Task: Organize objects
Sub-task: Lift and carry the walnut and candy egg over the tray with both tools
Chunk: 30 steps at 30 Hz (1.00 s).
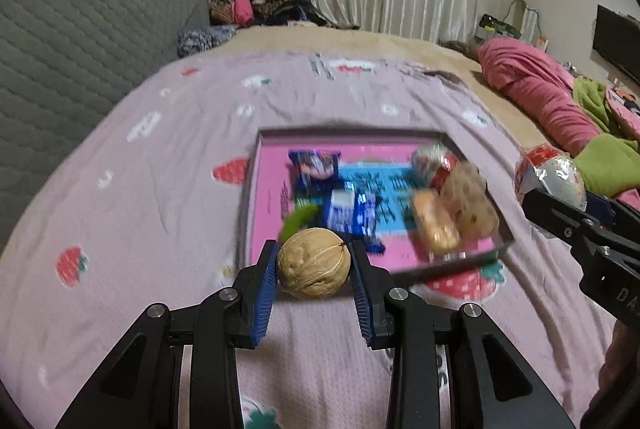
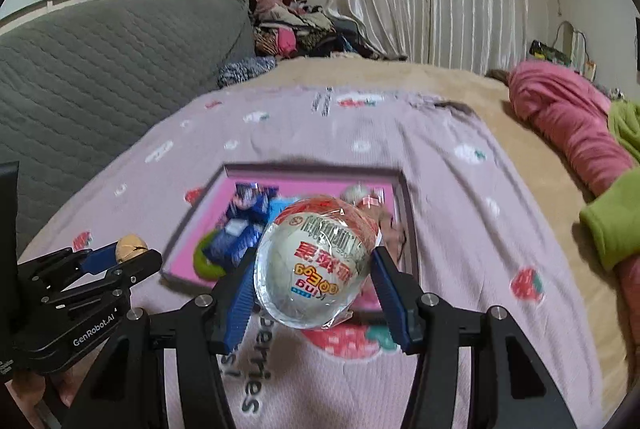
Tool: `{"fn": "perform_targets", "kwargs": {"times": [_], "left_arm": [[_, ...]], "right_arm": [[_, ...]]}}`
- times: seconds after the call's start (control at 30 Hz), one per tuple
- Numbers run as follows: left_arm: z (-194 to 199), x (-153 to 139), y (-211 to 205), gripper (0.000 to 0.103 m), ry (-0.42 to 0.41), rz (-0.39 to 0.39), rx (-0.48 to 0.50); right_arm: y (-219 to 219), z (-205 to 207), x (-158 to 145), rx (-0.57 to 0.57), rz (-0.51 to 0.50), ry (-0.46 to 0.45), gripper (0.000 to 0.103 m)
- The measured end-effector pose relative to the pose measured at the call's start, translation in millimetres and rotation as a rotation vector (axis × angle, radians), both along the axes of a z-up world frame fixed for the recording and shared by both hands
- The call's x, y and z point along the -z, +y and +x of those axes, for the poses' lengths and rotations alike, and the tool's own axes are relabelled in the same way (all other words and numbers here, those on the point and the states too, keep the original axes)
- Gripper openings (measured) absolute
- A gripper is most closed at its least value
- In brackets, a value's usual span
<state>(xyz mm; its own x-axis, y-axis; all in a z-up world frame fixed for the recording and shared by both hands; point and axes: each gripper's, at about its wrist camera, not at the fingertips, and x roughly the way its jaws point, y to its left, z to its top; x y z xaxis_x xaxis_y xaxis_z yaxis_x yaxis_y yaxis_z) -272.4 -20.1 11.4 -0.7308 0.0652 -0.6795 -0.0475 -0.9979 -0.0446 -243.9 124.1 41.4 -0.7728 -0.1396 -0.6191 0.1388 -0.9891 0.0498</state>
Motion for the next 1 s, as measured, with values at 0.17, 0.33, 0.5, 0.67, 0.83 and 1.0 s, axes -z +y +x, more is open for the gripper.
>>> {"fn": "perform_targets", "kwargs": {"times": [0.17, 0.33, 0.5, 0.67, 0.83, 1.0], "left_arm": [[-18, -22, -3, 0.035, 0.038, -0.011, -0.003], [-38, -32, -4, 0.035, 0.069, -0.025, -0.001], [-59, -26, -7, 0.035, 0.077, -0.010, -0.001], [-78, 1, -8, 0.035, 0.054, -0.003, -0.004], [-96, 35, -7, 0.035, 0.016, -0.003, -0.007], [-98, 50, -8, 0.035, 0.023, -0.005, -0.011]], "right_arm": [[-8, -14, -24, -0.011, 0.019, 0.055, 0.056], [-16, -34, -34, -0.026, 0.028, 0.089, 0.056], [-22, -50, -21, -0.031, 0.016, 0.095, 0.056], [-27, -66, 7, -0.037, 0.034, 0.071, 0.056], [-29, -81, 44, -0.029, 0.041, 0.024, 0.056], [-26, -83, 61, -0.028, 0.018, 0.029, 0.056]]}}
